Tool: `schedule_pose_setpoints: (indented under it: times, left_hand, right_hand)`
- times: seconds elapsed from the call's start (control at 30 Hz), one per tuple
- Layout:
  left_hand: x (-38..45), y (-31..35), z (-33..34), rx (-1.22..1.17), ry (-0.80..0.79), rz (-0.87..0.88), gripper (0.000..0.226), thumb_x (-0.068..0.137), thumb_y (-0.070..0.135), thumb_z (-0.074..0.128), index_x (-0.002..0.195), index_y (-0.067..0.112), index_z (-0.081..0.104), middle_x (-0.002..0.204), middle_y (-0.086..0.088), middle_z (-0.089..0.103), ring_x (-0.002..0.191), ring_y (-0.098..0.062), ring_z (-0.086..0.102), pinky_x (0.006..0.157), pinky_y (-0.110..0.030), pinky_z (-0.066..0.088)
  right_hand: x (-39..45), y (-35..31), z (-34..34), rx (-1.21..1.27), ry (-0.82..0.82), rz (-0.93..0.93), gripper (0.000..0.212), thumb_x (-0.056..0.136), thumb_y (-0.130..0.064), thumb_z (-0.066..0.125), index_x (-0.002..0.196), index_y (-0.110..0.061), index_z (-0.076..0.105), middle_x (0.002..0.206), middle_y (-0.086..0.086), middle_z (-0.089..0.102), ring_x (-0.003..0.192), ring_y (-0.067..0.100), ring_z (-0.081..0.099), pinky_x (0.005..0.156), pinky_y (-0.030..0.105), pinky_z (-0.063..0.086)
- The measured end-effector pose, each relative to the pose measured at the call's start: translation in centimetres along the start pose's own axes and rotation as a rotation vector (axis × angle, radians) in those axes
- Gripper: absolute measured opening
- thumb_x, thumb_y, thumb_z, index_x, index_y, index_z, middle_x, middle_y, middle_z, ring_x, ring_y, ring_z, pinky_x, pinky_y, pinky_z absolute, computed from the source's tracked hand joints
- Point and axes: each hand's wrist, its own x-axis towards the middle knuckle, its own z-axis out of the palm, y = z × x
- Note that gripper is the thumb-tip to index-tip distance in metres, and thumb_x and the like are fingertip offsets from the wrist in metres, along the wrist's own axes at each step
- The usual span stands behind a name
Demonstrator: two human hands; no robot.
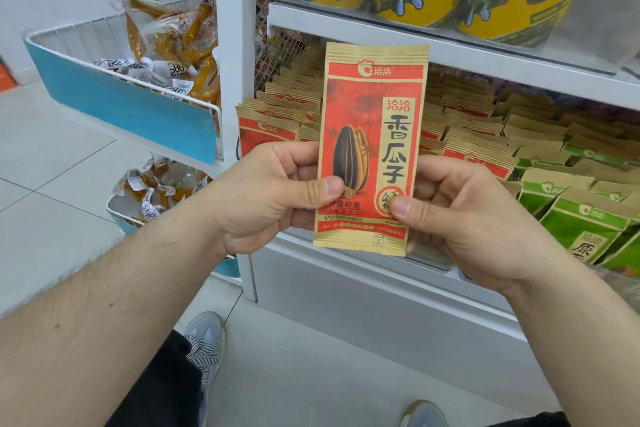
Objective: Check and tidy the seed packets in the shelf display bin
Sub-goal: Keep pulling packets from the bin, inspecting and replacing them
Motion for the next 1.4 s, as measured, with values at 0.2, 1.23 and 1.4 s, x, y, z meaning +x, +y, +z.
schedule_pose_setpoints:
  times: [0.2,1.23,1.4]
  left_hand:
    - [-0.7,0.3,2.7,0.423,0.175,0.080,0.053,0.077,0.040,0.077,0.125,0.045,0.056,0.117,0.012,0.067,0.102,-0.004,0.068,0.086,-0.028,0.057]
    - [-0.4,-0.4,2.2,0.103,0.008,-0.124,0.034,0.075,0.017,0.069,0.107,0.010,0.068,0.104,-0.015,0.073,0.086,-0.027,0.073,0.065,-0.038,0.061]
    - [0.1,-0.1,2.3,-0.094,0.112,-0.069,0.041,0.076,0.019,0.064,0.116,0.009,0.063,0.107,-0.014,0.073,0.086,-0.025,0.073,0.066,-0.037,0.062]
  right_hand:
    - [0.0,1.2,2.2,-0.906,0.474,-0.442,0.026,0.073,-0.032,0.076,0.099,-0.025,0.072,0.087,-0.010,0.062,0.062,0.006,0.053,0.064,0.022,0.049]
    - [0.2,-0.2,1.4,-0.060,0.398,0.002,0.029,0.093,-0.028,0.057,0.079,-0.004,0.065,0.043,-0.002,0.055,0.034,0.009,0.041,0.036,0.018,0.032]
    - [0.0,-0.3,1.0,-0.176,0.100,0.159,0.037,0.074,-0.037,0.078,0.086,-0.002,0.072,0.077,0.012,0.074,0.066,0.035,0.066,0.066,0.044,0.053]
